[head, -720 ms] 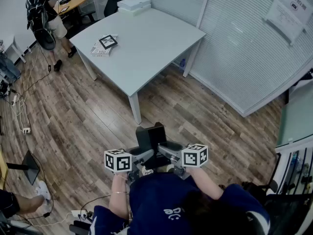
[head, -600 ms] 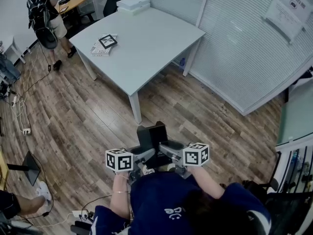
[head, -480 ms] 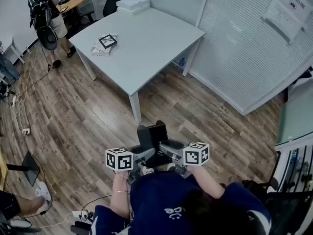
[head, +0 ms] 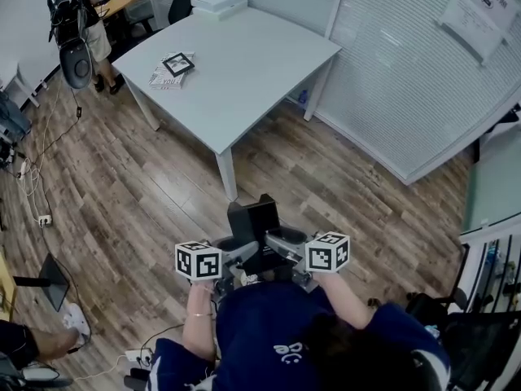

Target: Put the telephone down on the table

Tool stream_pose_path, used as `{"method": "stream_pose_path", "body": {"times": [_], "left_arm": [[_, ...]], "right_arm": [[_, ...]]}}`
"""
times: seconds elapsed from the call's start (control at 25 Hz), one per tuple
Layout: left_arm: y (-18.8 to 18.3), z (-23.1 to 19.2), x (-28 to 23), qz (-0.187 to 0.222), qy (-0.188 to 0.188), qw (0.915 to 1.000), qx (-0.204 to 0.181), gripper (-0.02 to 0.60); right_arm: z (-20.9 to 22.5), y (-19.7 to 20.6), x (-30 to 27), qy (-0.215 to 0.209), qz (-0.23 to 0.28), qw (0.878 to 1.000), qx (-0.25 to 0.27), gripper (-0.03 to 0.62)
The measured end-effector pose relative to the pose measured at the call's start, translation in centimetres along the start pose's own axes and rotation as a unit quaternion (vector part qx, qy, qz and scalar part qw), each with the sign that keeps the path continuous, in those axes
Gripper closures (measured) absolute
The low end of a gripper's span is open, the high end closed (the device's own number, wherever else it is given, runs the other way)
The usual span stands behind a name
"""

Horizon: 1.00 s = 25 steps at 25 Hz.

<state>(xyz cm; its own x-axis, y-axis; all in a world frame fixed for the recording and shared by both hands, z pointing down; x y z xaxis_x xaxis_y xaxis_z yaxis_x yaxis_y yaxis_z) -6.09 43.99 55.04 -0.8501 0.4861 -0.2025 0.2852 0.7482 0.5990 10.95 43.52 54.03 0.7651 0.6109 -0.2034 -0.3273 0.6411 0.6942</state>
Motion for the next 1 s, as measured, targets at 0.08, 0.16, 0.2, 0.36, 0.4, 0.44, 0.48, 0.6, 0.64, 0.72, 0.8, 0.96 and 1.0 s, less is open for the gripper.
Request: {"method": "stream_pose_path", "body": {"times": [0.08,0.16,0.2,0.36,0.4,0.44,0.48,0.6,0.64,0.72,0.8,0.96,1.0], "left_arm": [[-0.2,-0.1,-0.4,0.002,-0.002,1.0000,0.002,0.388],[-0.6,-0.4,-1.0,0.002,-0.007,1.0000,0.001,0.389],[-0.9,-0.6,-1.4,0.001,-0.011,0.9999,-0.001,0.389],[-2.5,-1.4,-3.6,0.004,-0.027,0.9996,-0.006,0.389],[-3.0,-1.6,-4.1,0.007,-0.032,0.9995,-0.006,0.389],[-3.5,-1.9,-4.7,0.010,-0.036,0.9993,-0.006,0.388],[-4.2,-2.2,-5.3,0.014,-0.040,0.9991,-0.006,0.388],[-6.4,-3.0,-7.4,0.028,-0.053,0.9982,-0.001,0.390],[-7.2,-3.3,-8.1,0.032,-0.055,0.9979,0.001,0.388],[-8.6,-4.0,-9.7,0.039,-0.059,0.9975,0.006,0.388],[-10.0,-4.6,-11.4,0.042,-0.063,0.9971,0.008,0.388],[-12.6,-5.3,-15.0,0.048,-0.067,0.9966,0.003,0.389],[-13.1,-5.4,-16.0,0.050,-0.069,0.9964,0.002,0.388]], "right_arm": [[0.3,-0.4,-0.1,-0.002,0.002,1.000,-0.002,0.378],[1.0,-0.8,-0.4,-0.005,0.004,1.000,-0.010,0.378],[1.5,-1.1,-0.7,-0.006,0.003,1.000,-0.015,0.378],[3.8,-3.1,-1.9,-0.022,-0.006,0.999,-0.030,0.378],[4.4,-3.7,-2.3,-0.027,-0.008,0.999,-0.031,0.378],[5.0,-4.4,-2.7,-0.031,-0.011,0.999,-0.031,0.378],[5.7,-5.1,-3.2,-0.035,-0.015,0.999,-0.030,0.378],[7.7,-7.8,-4.9,-0.046,-0.024,0.998,-0.030,0.378],[8.3,-8.7,-5.4,-0.048,-0.028,0.998,-0.030,0.378],[9.7,-10.4,-6.4,-0.051,-0.033,0.998,-0.029,0.378],[11.2,-12.2,-7.2,-0.054,-0.035,0.998,-0.026,0.378],[14.2,-15.7,-8.2,-0.060,-0.034,0.997,-0.026,0.378],[14.9,-16.5,-8.3,-0.061,-0.033,0.997,-0.027,0.378]]}}
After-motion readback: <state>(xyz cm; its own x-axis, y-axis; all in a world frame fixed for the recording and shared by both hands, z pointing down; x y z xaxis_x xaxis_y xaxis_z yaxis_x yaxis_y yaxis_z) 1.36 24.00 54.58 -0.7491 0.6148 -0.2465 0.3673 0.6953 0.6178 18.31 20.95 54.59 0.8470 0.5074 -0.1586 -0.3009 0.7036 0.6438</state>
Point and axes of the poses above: the fingertips, and each gripper's own axes: x backward along the fingers, z to its right, y out of its underside, the point moved 7 cm from there along x, backward along the fingers, and after that the axes turned 12 degrees about z, right-handed, at the moved point
